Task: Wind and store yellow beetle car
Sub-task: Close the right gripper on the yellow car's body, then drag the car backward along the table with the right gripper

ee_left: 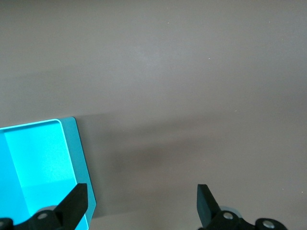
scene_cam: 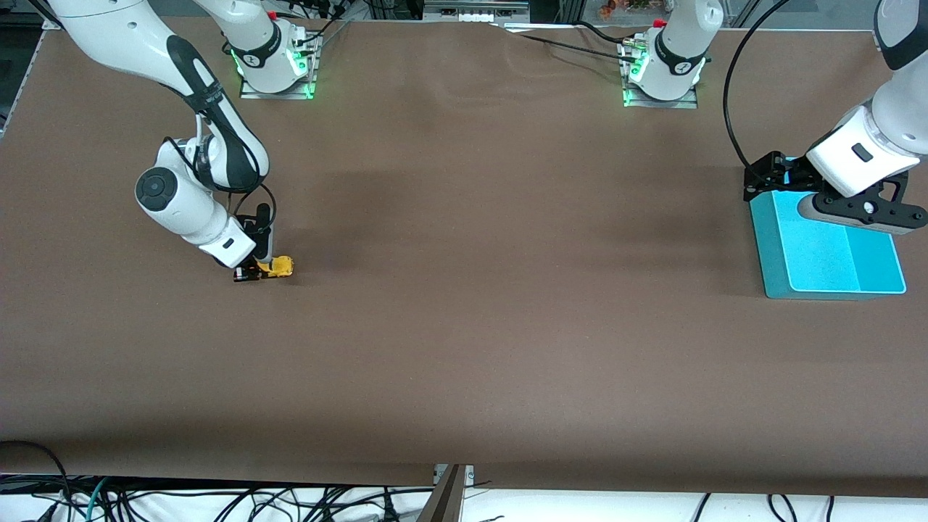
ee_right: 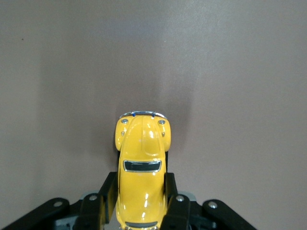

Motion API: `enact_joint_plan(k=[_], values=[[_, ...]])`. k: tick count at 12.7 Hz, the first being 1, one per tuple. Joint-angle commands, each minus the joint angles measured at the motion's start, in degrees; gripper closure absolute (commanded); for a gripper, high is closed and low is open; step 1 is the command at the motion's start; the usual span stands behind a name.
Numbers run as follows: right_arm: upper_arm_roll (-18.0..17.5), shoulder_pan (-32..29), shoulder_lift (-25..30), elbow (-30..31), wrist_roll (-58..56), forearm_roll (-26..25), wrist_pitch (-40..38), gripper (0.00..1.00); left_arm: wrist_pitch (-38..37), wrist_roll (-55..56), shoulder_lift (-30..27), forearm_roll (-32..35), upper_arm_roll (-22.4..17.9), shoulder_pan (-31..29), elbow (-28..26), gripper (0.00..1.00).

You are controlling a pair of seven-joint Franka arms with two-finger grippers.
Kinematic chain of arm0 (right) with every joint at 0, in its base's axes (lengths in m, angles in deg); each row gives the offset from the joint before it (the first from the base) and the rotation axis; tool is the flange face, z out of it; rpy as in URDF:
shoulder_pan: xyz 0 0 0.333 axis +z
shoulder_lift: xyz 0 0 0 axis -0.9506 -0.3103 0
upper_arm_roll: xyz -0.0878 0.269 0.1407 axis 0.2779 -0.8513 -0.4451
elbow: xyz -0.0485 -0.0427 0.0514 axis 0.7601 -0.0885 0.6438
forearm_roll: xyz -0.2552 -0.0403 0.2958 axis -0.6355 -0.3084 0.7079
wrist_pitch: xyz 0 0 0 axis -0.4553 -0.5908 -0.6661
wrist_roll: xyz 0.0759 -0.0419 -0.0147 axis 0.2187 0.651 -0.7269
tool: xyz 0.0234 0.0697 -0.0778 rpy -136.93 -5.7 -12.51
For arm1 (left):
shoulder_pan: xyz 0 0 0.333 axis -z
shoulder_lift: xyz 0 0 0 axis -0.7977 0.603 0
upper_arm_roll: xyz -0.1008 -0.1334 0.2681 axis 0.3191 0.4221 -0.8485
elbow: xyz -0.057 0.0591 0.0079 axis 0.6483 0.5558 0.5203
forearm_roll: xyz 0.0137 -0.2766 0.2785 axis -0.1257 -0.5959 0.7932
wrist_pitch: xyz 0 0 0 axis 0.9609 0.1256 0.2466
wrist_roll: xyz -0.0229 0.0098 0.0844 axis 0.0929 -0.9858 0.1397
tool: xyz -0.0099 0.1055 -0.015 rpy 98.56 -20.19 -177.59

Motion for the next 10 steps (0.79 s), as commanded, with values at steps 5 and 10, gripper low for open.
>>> enact_joint_plan(k=[5,10], values=[[-0.98,-3.38,1.99,1.22,-5.21,0.32,-3.26,0.85,-1.31,0.58,0.68,0.50,-0.03,0.37,1.85,0.00],[-0.98,-5.31,2.43,2.02,-5.74,0.50,-4.07,0.85,-1.31,0.58,0.68,0.50,-0.03,0.37,1.85,0.00]])
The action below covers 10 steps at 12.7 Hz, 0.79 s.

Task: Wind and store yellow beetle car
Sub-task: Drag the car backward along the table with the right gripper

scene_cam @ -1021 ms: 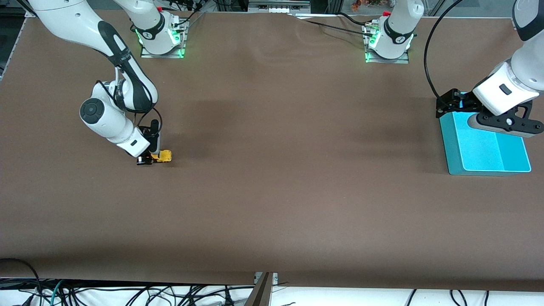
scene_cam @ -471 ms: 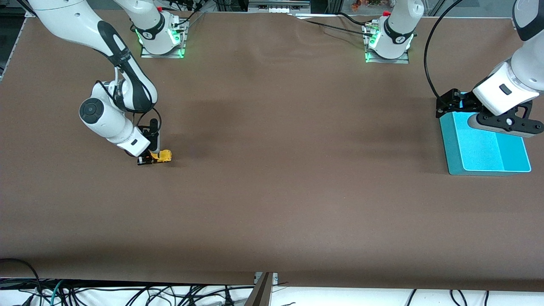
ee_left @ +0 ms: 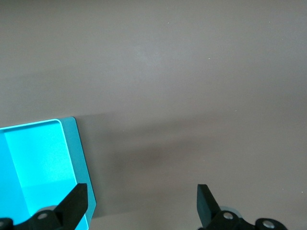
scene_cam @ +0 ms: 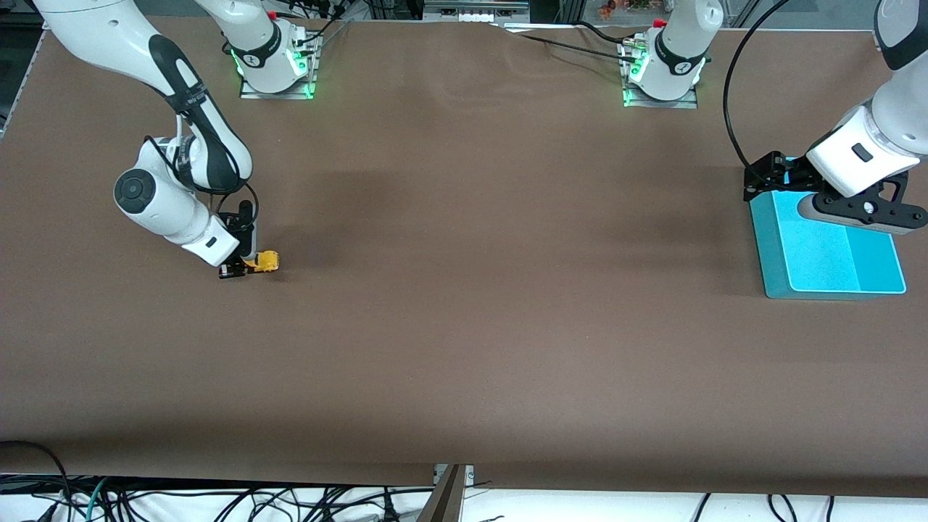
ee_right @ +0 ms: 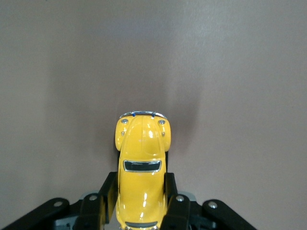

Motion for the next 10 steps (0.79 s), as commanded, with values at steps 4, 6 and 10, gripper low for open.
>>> enact_joint_plan(k=[4,6,10], values=[[-0.81,-1.73,0.36,1.72,-1.05,0.41,0.79,0.85,-1.75,0.67,0.68,0.50,-0.03,0.37,1.85,0.00],[-0.81,-2.34,0.27,1.89,-1.22,0.23,1.40,0.85,-1.75,0.58,0.68,0.50,-0.03,0.37,1.85,0.00],[-0.81,-4.80,-0.25,2.51,-2.62,-0.21,2.46,0.85,-1.84,0.58,0.68,0.50,-0.03,0.37,1.85,0.00]])
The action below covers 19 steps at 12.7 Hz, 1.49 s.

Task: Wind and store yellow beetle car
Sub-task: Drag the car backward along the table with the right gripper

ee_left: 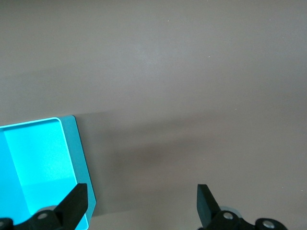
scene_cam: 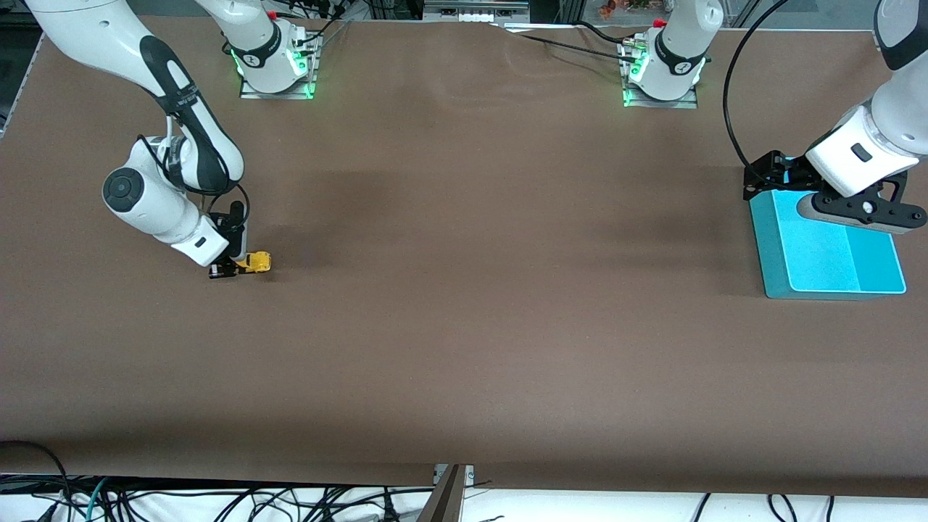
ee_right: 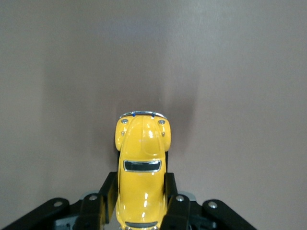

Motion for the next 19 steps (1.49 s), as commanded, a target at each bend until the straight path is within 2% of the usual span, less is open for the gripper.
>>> enact_joint_plan(k=[1,12,16,19], values=[[-0.79,-3.32,-0.45,2.02,-3.27,-0.21,1.75,0.85,-1.44,0.58,0.68,0.50,-0.03,0.37,1.85,0.00],[-0.79,-13.86,-2.29,1.23,-16.99,-0.21,1.84,0.84,-1.88,0.49,0.68,0.50,-0.03,0.37,1.85,0.00],[-0.88,-13.87,-2.21,0.35,-16.38,0.06,1.40,0.81,-1.88,0.49,0.68,0.50,-0.03,0.37,1.85,0.00],[-1.41,-13.87,-1.95,-0.70,-16.29,0.23,-0.26,0.57,-1.96,0.49,0.68,0.50,-0.03,0.37,1.85,0.00]])
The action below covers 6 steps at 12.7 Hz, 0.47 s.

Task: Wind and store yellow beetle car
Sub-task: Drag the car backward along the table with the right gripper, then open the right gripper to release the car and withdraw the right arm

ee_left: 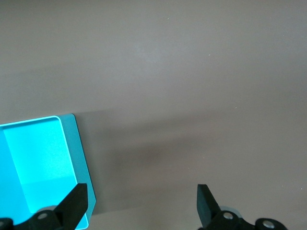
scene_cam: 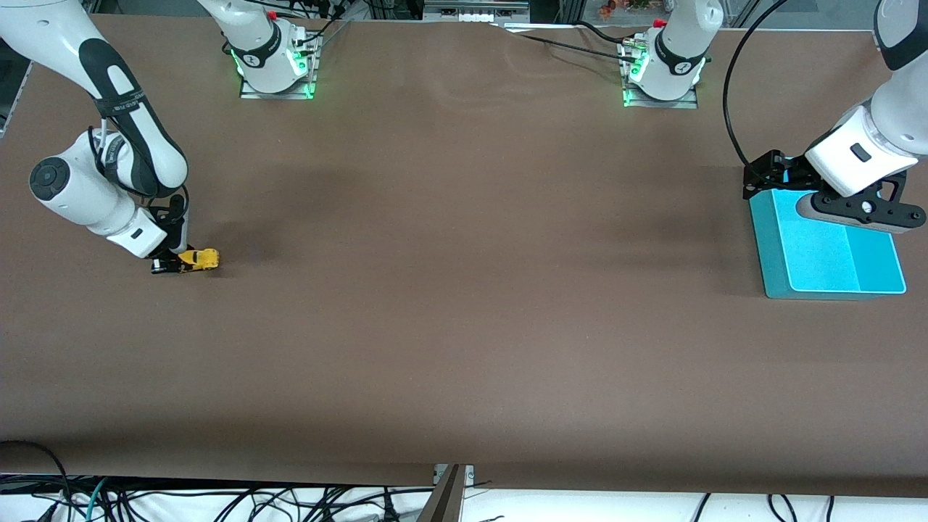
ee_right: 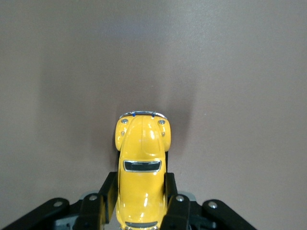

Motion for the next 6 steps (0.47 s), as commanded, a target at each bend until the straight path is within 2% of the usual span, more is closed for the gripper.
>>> enact_joint_plan(k=[1,2,4,6], values=[[-1.80,-1.24,-1.45,-1.77,-0.62,0.49,-3.22,0.43,-1.56,0.49,0.67,0.50,-0.04,0.37,1.85,0.00],[-2.16,-1.24,-1.45,-3.61,-0.53,0.67,-5.93,0.35,-1.56,0.49,0.67,0.50,-0.04,0.37,1.85,0.00],[-2.95,-1.24,-1.36,-7.13,2.26,0.58,-11.56,0.00,-1.73,0.49,0.67,0.50,-0.04,0.37,1.85,0.00],[-3.04,-0.89,-1.28,-11.87,2.98,0.58,-17.61,0.00,-1.74,0.49,0.67,0.50,-0.04,0.37,1.85,0.00]])
